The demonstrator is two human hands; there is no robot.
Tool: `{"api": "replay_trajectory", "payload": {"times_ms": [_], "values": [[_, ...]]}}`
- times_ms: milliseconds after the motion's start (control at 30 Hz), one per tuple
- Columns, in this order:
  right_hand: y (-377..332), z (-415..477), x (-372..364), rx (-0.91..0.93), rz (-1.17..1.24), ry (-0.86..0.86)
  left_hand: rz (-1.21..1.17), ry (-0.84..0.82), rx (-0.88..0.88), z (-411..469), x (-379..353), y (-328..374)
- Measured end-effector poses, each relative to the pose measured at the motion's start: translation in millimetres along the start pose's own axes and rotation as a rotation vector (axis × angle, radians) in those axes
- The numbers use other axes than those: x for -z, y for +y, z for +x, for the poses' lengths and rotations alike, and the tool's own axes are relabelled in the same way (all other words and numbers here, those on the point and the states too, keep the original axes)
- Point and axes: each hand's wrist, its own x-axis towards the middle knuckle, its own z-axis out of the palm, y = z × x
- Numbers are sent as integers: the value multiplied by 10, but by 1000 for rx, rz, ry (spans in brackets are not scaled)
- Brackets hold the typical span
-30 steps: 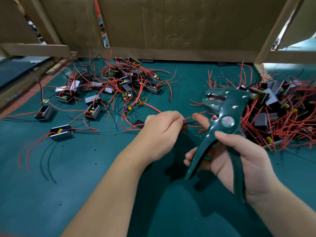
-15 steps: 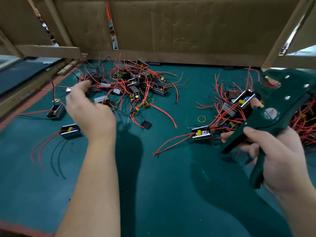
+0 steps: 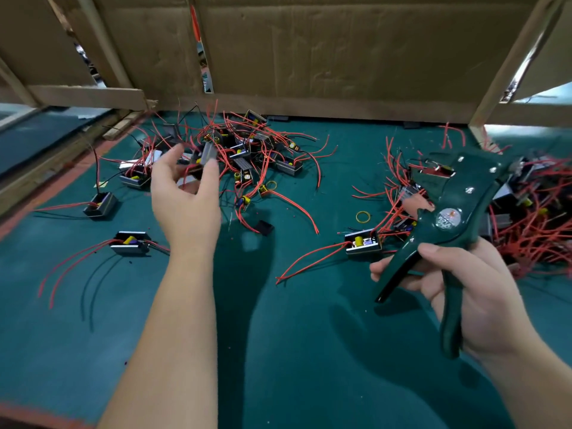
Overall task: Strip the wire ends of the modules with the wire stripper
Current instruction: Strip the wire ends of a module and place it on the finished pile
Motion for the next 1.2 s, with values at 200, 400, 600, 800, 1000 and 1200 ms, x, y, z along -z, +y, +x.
{"api": "replay_trajectory", "payload": {"times_ms": [200, 400, 600, 800, 1000, 1200], "values": [[-75, -25, -74, -200, 307, -211, -537, -436, -83, -403, -238, 293], [-187, -37, -81, -224, 443, -347, -180, -788, -302, -671, -288, 264], [-197, -38, -88, -241, 437, -325, -66, -929, -421, -733, -279, 246], [-182, -29, -89, -254, 385, -277, 179, -898, -530, -758, -232, 320], [-180, -29, -103, -265, 396, -343, 287, -618, -595, -781, -209, 389], [-79, -54, -185, -352, 435, -427, -127, -1065, -220, -823, -244, 411]]}}
